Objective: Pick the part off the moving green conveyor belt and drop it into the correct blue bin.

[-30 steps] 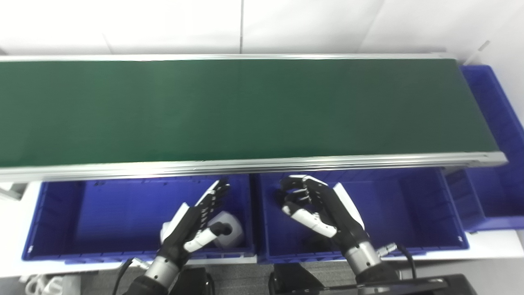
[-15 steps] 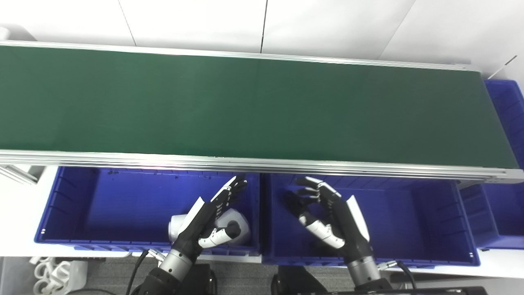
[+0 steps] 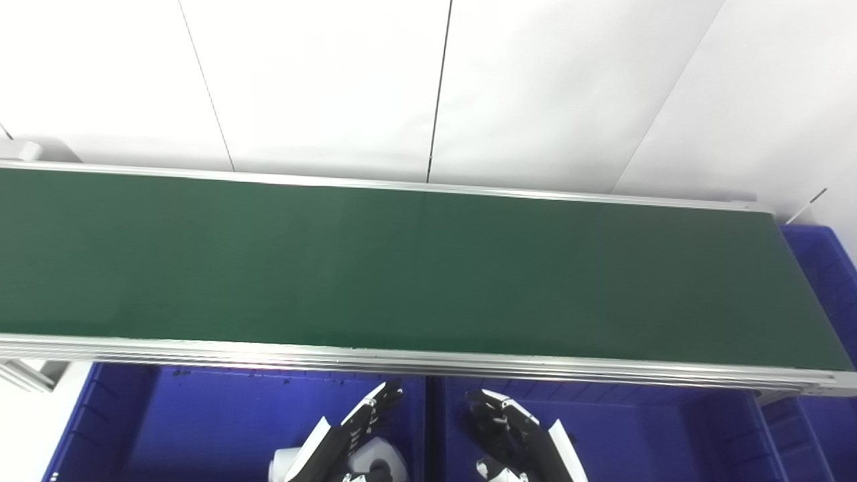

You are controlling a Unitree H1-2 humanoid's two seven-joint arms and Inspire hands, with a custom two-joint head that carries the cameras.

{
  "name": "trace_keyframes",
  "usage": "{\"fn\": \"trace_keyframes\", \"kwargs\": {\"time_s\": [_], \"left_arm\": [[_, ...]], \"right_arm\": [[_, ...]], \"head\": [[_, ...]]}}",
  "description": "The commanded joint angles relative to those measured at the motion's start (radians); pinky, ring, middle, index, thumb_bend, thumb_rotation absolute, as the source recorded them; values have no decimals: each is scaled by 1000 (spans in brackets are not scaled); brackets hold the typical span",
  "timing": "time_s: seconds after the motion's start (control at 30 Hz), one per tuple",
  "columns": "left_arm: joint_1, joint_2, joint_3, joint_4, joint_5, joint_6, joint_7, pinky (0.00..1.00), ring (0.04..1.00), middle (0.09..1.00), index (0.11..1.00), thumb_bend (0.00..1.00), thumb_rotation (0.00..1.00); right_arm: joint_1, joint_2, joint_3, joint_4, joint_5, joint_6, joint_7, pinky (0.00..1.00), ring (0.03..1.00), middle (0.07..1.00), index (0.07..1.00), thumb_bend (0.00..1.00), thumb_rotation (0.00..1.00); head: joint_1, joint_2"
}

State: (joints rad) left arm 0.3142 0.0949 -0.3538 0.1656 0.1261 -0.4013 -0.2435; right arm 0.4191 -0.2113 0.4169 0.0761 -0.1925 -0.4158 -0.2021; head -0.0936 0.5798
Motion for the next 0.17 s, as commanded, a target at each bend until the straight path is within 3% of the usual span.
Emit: {"fn": "trace_keyframes", "kwargs": {"time_s": [0.0, 0.13], "left_arm": [[4, -5, 1, -23, -9, -39, 6, 878, 932, 928, 940, 926, 808], [9, 3, 1, -50, -7, -23, 4, 873, 931, 933, 941, 919, 810]], "right_arm": [[0, 7, 3, -4, 38, -54, 3, 785, 847, 869, 849, 831, 885], [2, 16, 6, -7, 46, -54, 9, 797, 854, 884, 865, 800, 890]], "head": [[-1, 5], [-13, 38]]}}
